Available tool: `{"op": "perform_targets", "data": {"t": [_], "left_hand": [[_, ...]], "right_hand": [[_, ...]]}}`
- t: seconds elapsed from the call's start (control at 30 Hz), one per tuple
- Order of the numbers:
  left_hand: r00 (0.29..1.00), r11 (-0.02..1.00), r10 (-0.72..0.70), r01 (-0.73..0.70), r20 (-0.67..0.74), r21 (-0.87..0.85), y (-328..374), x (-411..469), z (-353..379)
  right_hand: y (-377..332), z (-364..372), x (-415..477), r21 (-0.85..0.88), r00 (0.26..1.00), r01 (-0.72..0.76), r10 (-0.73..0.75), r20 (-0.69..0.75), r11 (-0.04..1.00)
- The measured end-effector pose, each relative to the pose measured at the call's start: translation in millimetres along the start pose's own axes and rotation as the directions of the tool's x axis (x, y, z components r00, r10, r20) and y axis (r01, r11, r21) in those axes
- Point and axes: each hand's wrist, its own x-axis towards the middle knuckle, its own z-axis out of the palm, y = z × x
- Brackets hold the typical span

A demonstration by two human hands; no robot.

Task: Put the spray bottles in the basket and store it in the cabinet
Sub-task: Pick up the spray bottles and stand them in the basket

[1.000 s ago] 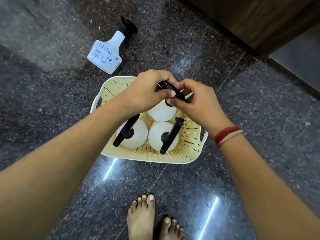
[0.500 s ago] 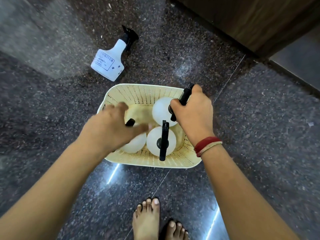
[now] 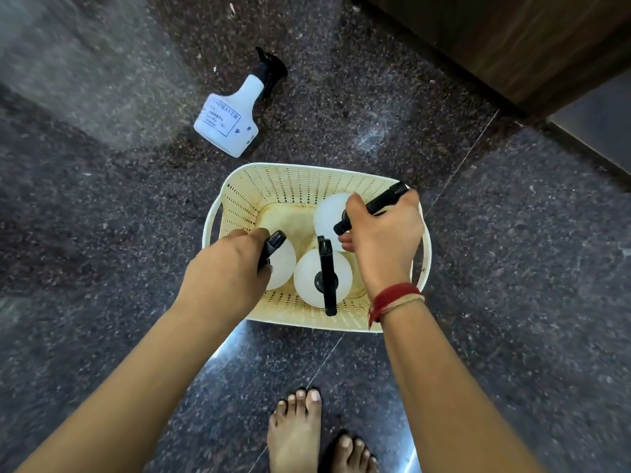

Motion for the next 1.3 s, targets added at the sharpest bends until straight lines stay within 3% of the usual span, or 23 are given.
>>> {"op": "perform_targets", "data": {"t": [0.27, 0.37, 0.43, 0.5, 0.6, 0.7, 0.8, 0.93, 1.07, 1.17, 1.3], "left_hand": [[0.997, 0.975, -0.071, 0.072, 0.012, -0.209, -4.4, 1.9, 12.3], [0.995, 0.972, -0.088, 0.097, 0.050, -0.215, -7.1, 1.9, 9.3], [0.991, 0.977, -0.091, 0.109, 0.102, -0.184, -8.1, 2.5, 7.0], [0.985, 0.980, -0.091, 0.115, 0.150, -0.161, -12.2, 3.9, 1.2], [0.966, 0.989, -0.112, 0.132, 0.232, -0.072, -11.2, 4.2, -5.5], [0.973, 0.982, -0.167, 0.178, 0.158, -0.057, -15.4, 10.4, -29.6], [0.988, 0.990, -0.137, 0.135, -0.070, -0.030, -24.3, 38.9, -50.8], [0.951, 0.987, -0.157, 0.143, -0.267, -0.073, -43.0, 91.2, -63.7], [0.942, 0.928, -0.324, 0.298, -0.091, -0.223, -63.3, 137.0, -45.7], [0.867, 0.786, -0.496, 0.466, 0.035, -0.406, -78.7, 159.2, -24.0], [0.808, 0.609, -0.575, 0.526, 0.126, -0.594, -99.4, 188.1, -2.0]], "right_hand": [[-2.0, 5.6, 9.3, -0.029, 0.996, -0.077, 0.078, 0.039, 0.997], [-0.7, -5.4, 4.9, -0.171, 0.991, -0.113, 0.122, 0.047, 0.979], [-5.4, -18.4, -1.8, -0.354, 0.999, -0.034, 0.034, -0.006, 0.935], [-22.9, -24.2, -9.4, -0.456, 0.983, 0.135, -0.175, -0.047, 0.880], [-49.8, -17.3, -13.6, -0.399, 0.911, 0.390, -0.410, 0.038, 0.830], [-80.0, 21.9, 0.2, -0.286, 0.870, 0.492, -0.451, 0.201, 0.822], [-89.5, 74.4, 33.0, -0.226, 0.896, 0.348, -0.251, 0.366, 0.910], [-82.7, 139.2, 78.0, -0.267, 0.903, 0.181, -0.052, 0.426, 0.947], [-64.9, 179.3, 92.7, -0.266, 0.861, 0.105, 0.046, 0.506, 0.958], [-49.9, 197.9, 92.1, -0.192, 0.841, -0.071, 0.162, 0.517, 0.979], [-43.5, 211.5, 98.2, -0.142, 0.733, -0.263, 0.293, 0.615, 0.954]]}}
